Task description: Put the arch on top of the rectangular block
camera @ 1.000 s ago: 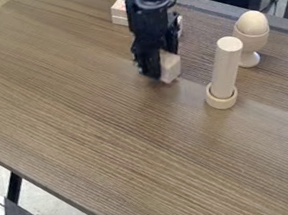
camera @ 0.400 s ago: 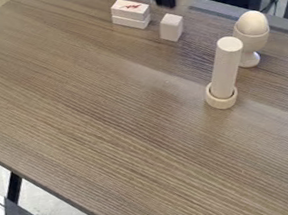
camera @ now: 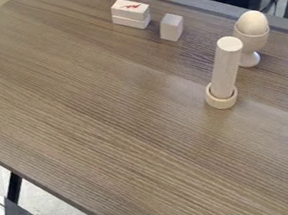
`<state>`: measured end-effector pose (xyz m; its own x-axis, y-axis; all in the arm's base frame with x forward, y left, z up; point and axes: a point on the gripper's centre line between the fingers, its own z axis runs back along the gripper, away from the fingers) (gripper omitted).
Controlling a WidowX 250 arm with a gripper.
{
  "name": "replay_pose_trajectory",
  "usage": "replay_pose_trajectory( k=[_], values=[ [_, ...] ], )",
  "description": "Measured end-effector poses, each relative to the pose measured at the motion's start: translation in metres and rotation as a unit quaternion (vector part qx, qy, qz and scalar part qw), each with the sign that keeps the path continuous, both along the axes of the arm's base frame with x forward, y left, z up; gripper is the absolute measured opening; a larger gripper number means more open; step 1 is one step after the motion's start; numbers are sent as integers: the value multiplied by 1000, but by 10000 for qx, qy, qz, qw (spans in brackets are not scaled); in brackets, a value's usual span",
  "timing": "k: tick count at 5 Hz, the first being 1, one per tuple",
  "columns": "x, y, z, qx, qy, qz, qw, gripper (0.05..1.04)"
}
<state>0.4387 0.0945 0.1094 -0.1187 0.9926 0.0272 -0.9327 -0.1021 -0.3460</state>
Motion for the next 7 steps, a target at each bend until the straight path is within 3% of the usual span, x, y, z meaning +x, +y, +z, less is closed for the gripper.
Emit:
replay_pose_trajectory(
  k=[2, 3, 5, 7],
  values=[
    [9, 30, -19, -88, 366, 436, 9983, 592],
    [11, 35, -26, -248, 509, 634, 9964, 592],
    [14, 45, -34, -430, 597, 780, 9942, 592],
    [14, 53, -36, -448, 604, 779, 9941, 592]
  ],
)
